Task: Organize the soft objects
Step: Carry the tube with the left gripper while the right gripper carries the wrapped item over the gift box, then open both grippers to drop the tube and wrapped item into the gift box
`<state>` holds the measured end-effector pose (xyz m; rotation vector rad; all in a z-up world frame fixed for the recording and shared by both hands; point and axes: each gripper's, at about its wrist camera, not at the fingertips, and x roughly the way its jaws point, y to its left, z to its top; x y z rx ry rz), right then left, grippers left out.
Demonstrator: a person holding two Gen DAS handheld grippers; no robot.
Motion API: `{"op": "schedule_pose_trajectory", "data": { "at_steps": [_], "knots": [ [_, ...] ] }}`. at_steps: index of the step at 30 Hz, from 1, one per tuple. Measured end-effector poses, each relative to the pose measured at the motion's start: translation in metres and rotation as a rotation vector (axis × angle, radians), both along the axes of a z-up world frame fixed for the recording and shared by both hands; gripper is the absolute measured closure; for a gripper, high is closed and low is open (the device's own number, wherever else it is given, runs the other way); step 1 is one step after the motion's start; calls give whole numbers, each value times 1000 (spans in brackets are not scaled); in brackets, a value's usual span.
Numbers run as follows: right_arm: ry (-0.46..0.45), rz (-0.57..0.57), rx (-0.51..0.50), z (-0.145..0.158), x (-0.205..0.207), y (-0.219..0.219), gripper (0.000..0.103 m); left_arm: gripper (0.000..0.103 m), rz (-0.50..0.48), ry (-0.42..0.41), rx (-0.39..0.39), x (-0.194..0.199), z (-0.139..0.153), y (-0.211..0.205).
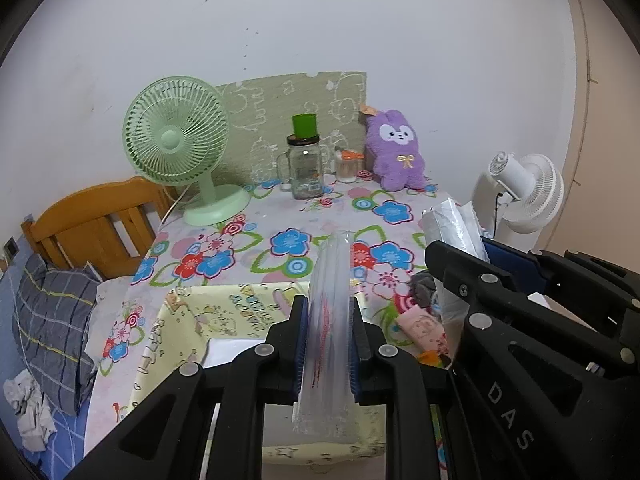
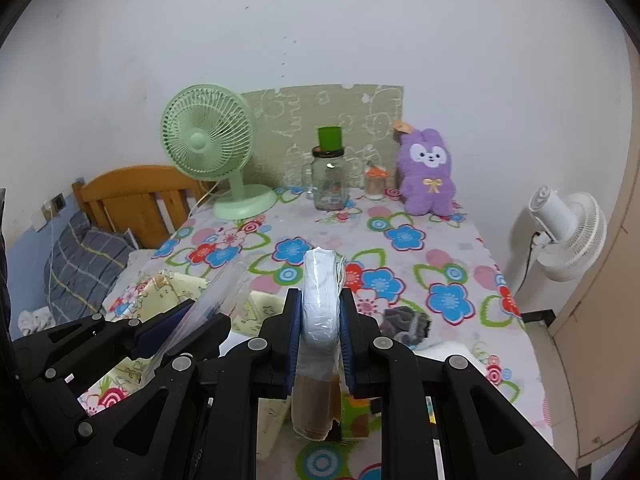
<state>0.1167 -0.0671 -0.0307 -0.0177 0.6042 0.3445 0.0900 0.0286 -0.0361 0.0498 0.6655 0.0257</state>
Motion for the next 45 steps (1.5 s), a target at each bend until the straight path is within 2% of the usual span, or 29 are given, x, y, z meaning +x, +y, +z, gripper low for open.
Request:
{"op": "schedule_pose_trajectory", "data": {
  "at_steps": [20,34,37,39,40,41,43,45],
  "knots": [
    [82,116,-6,-28,19,64,82,85,88,80,-14,9,-28,56],
    [162,155,-40,-56,34,90,82,81,129,169,-45,20,-57,76],
    [179,169,-32,-60,35,92,82,72,137,178,-51,21,-60,79],
    [181,172,-38,-61,36,94,79,63,147,172,-49,20,-60,81],
    [179,168,-43,-61,36,94,71,61,149,168,-49,19,-60,81],
    [172,150,-55,-61,36,95,57,57,147,167,-51,18,-59,80],
    [158,135,-56,-60,36,94,40,48,142,168,-59,18,-59,81],
    [147,132,-41,-58,35,91,37,40,142,162,-56,17,-57,80]
  ]
}}
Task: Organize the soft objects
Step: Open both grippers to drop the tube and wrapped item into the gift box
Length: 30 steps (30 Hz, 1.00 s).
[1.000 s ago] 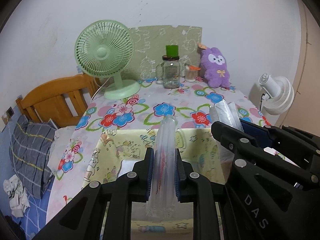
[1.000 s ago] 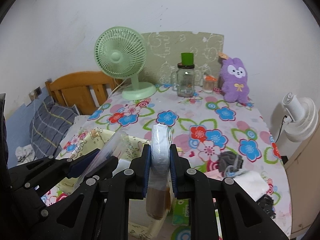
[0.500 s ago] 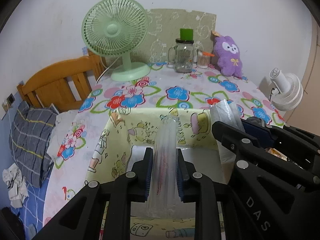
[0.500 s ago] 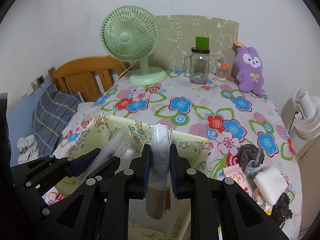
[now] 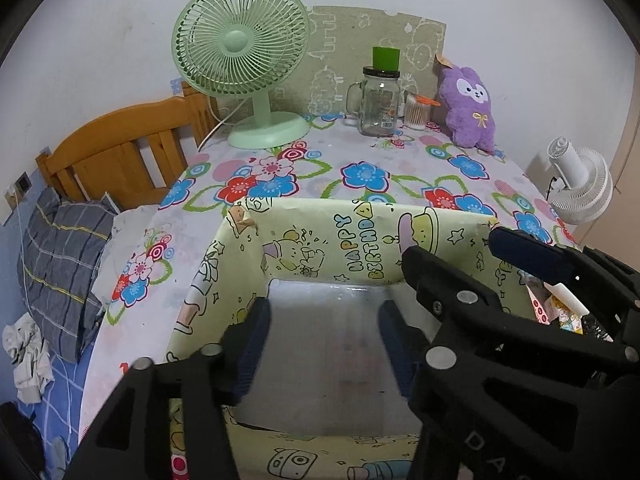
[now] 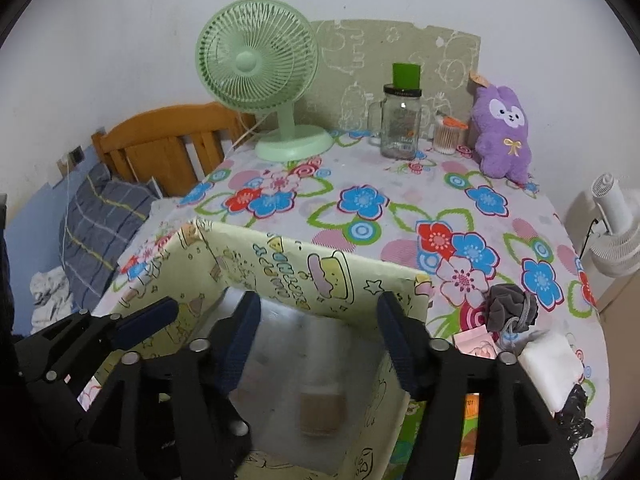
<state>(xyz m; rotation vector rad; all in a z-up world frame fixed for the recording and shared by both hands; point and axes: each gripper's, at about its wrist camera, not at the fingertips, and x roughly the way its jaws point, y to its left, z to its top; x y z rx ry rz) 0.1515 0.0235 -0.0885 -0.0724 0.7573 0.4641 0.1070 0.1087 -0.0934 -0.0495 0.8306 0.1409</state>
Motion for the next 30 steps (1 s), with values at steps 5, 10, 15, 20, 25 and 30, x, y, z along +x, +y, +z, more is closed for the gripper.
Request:
{"op": "schedule_pose_trajectory", "data": {
  "at_steps": [5,10,15,20,25,30],
  "knots": [
    [-7,-10,-5,4,-1,-4,30,32,-5,-8,5,-1,4,-3],
    [-37,-25,-2,12,-6,-12,22,30,-21,-37,1,-6,12,-11],
    [-67,-47,7,21,-13,-24,19,23,-34,-59,9,-9,21,-20],
    [-89,-67,20,29,-19,-36,14,16,-47,-89,16,-14,30,-31],
    [-106,-79,31,36,-25,-46,10,11,-57,-119,21,-19,37,-40],
    [-127,-96,40,43,-30,-58,8,7,-62,-141,40,-23,45,-50]
  ]
}}
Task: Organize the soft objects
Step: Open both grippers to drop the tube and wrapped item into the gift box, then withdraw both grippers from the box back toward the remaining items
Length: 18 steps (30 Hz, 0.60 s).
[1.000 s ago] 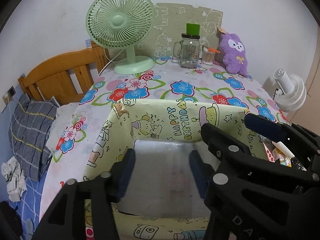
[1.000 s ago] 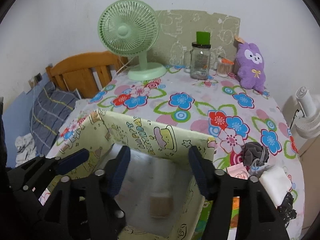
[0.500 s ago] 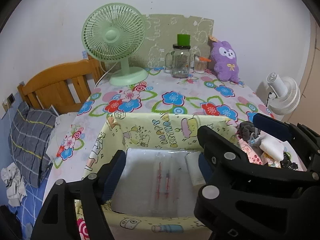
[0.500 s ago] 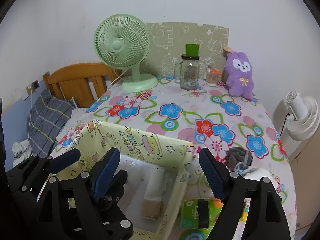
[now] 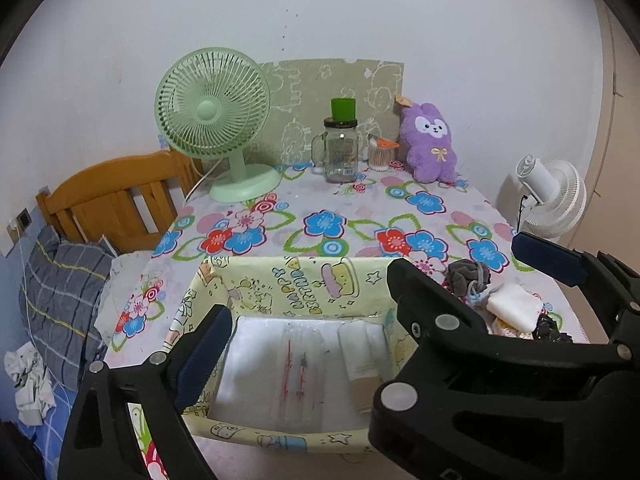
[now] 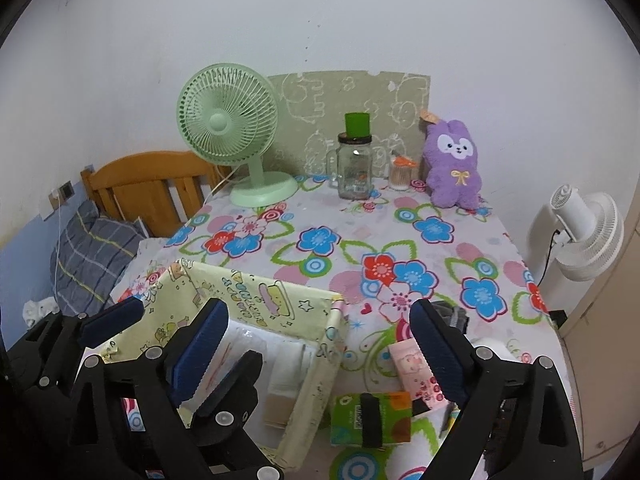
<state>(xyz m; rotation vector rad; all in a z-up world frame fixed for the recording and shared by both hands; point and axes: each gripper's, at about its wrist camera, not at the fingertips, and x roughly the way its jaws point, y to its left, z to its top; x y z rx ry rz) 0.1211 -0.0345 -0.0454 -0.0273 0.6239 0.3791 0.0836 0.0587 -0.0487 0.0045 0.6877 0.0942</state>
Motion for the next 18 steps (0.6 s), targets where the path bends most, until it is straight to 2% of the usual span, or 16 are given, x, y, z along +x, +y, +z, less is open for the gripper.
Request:
{"op": "schedule_pose_trajectory", "data": {
  "at_steps": [8,18],
  "knots": [
    [-26,-24,21,9,-8,-20,3,0,-19,-38,4,-7,11,-18],
    [-60,-61,27,19,-18,-46,0,0,-38,-68,11,-16,19,-41]
  ]
}}
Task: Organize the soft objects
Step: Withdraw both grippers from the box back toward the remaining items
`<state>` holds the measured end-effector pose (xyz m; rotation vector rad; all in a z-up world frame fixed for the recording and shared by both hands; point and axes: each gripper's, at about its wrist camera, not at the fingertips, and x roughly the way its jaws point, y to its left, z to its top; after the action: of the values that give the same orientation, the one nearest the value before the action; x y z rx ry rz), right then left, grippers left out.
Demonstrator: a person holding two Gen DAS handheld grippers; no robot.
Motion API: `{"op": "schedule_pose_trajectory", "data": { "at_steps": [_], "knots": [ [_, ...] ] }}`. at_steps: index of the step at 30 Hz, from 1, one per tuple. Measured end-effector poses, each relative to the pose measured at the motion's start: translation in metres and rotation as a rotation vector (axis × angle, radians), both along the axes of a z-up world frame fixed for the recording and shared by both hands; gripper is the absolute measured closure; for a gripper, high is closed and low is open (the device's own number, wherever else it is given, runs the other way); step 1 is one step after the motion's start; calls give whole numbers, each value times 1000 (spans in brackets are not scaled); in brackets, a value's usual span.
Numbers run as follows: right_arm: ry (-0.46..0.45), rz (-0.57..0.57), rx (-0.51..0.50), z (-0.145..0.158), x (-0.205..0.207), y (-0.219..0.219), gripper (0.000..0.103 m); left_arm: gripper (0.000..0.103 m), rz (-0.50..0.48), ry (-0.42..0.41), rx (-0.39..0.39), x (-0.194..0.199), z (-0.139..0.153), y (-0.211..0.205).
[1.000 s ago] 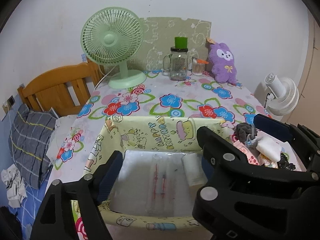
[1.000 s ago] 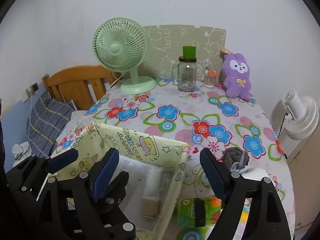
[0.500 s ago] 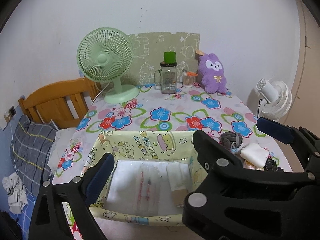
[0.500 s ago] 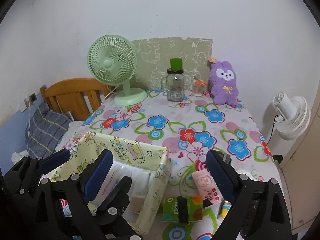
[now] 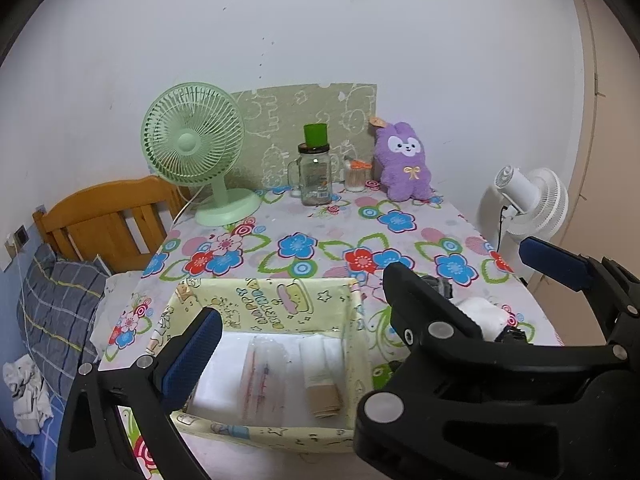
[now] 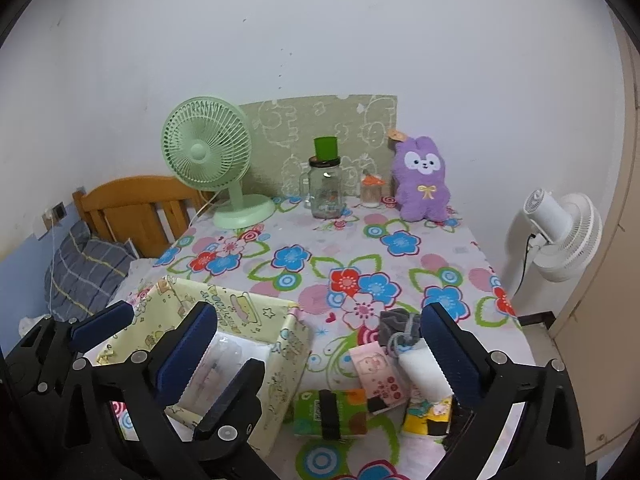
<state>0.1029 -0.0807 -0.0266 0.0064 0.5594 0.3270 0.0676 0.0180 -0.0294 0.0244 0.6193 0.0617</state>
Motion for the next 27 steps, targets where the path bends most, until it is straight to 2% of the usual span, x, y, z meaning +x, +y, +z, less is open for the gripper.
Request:
{"op": "schedule_pose_trajectory", "data": {
  "at_steps": [16,27],
  "knots": [
    [-33,-32,-2,5,-17,-40,0,0,-47,-44,-3,-11,5,-40],
    [-31,-78,-8,-4,-23,-73,0,0,-98,-40,-7,-12,-5,-71]
  ]
}}
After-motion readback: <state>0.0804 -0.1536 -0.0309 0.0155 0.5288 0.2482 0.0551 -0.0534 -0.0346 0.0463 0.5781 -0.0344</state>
